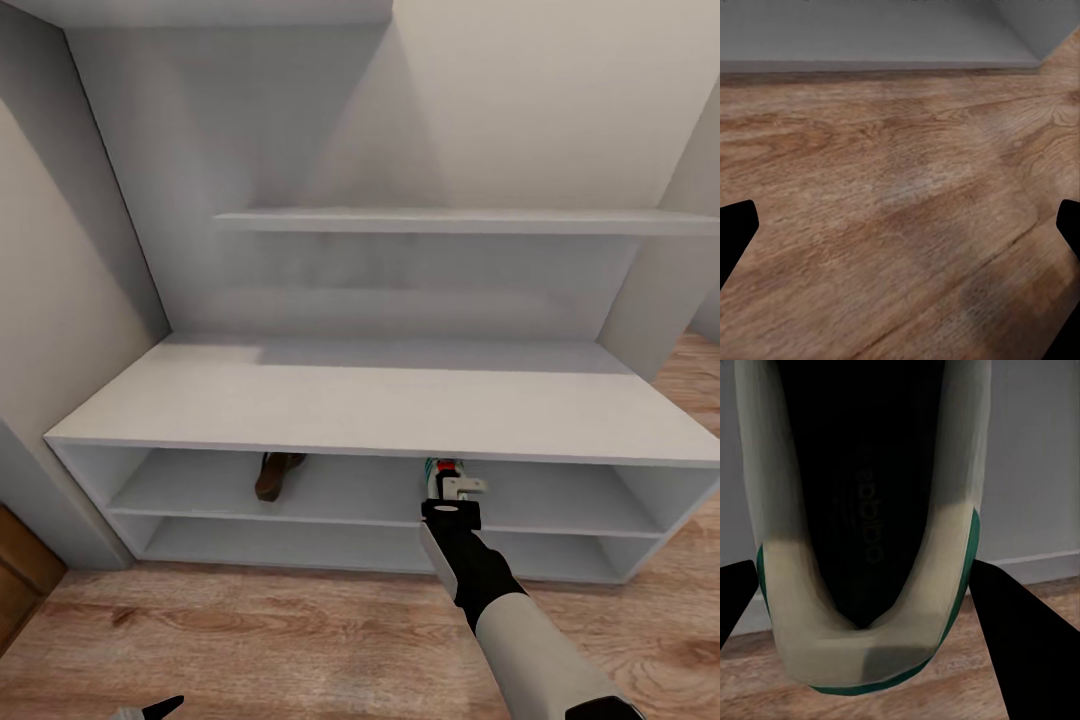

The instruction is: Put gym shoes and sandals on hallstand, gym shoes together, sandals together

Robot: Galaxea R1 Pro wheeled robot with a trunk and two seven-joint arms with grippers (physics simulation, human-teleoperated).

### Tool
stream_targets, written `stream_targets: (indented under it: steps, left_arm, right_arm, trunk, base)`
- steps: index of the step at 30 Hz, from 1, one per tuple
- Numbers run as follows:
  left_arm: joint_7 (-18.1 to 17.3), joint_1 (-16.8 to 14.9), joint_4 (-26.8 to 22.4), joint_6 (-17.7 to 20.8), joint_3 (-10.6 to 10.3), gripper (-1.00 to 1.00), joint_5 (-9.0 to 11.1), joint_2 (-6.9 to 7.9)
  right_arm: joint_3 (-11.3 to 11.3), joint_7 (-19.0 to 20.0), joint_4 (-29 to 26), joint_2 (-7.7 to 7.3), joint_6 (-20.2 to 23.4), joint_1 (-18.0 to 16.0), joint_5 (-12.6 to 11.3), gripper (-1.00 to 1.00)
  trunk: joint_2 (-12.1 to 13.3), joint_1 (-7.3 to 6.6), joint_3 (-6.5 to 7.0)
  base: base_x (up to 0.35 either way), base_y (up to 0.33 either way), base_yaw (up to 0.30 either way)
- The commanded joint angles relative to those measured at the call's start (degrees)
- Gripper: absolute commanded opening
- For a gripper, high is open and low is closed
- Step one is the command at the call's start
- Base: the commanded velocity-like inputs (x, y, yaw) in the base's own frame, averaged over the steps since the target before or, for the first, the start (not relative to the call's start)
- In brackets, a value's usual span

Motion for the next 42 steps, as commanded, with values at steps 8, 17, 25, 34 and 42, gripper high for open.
stream_targets:
  steps: [8,17,25,34,42]
  left_arm:
    - [-0.26,-0.04,0.02,-0.24,0.22,1.00,-0.15,0.00]
    - [-0.27,-0.04,0.02,-0.24,0.22,1.00,-0.15,0.02]
    - [-0.27,-0.04,0.02,-0.24,0.22,1.00,-0.15,0.02]
    - [-0.27,-0.04,0.02,-0.24,0.22,1.00,-0.15,0.02]
    - [-0.27,-0.04,0.02,-0.24,0.22,1.00,-0.15,0.02]
  right_arm:
    - [0.14,-0.43,-0.10,0.00,0.16,-0.03,-0.49,-1.00]
    - [0.14,-0.43,-0.11,0.00,0.16,-0.03,-0.48,-1.00]
    - [0.14,-0.43,-0.15,0.00,0.16,-0.03,-0.50,-1.00]
    - [0.14,-0.43,-0.15,0.00,0.16,-0.03,-0.50,-1.00]
    - [0.14,-0.43,-0.15,0.00,0.16,-0.03,-0.48,-1.00]
  trunk:
    - [-0.02,-0.01,-0.05]
    - [-0.02,-0.01,-0.05]
    - [-0.02,-0.01,-0.05]
    - [-0.02,-0.01,-0.05]
    - [-0.02,-0.01,-0.05]
  base:
    - [0.149,-0.094,0.000]
    - [0.058,-0.039,0.000]
    - [0.004,-0.003,0.000]
    - [0.001,0.000,0.000]
    - [0.074,-0.039,0.000]
